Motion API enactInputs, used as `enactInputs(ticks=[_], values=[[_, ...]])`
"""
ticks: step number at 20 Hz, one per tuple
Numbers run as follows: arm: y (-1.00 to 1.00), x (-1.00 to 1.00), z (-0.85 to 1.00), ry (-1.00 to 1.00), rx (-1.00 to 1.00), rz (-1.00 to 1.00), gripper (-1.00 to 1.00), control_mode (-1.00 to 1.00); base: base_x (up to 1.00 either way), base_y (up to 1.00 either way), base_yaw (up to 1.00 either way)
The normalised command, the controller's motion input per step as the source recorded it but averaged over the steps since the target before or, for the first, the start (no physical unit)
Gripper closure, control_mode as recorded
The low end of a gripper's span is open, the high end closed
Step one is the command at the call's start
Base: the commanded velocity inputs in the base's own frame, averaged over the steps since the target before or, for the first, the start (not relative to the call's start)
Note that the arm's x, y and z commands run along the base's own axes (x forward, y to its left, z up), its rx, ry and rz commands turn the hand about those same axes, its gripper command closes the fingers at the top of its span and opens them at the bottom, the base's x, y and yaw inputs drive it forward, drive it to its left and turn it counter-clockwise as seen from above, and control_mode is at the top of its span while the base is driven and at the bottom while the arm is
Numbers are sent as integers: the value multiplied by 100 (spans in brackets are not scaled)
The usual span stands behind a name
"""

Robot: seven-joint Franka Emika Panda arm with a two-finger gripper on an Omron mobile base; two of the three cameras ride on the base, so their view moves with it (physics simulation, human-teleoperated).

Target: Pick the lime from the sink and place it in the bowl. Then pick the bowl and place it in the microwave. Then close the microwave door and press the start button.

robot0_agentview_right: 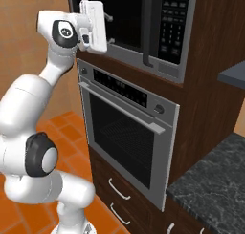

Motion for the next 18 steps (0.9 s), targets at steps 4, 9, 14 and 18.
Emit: enactInputs(ticks=[4, 9, 14, 18], values=[[1, -100, -2, 0, -2, 12, -100, -100, 0, 0, 0], [1, -90, 4, 18, -11, 13, -100, -100, 0, 0, 0], [12, -87, 0, 32, -20, 19, 100, -100, 0, 0, 0], [10, -65, -1, 13, -29, 16, 100, -100, 0, 0, 0]])
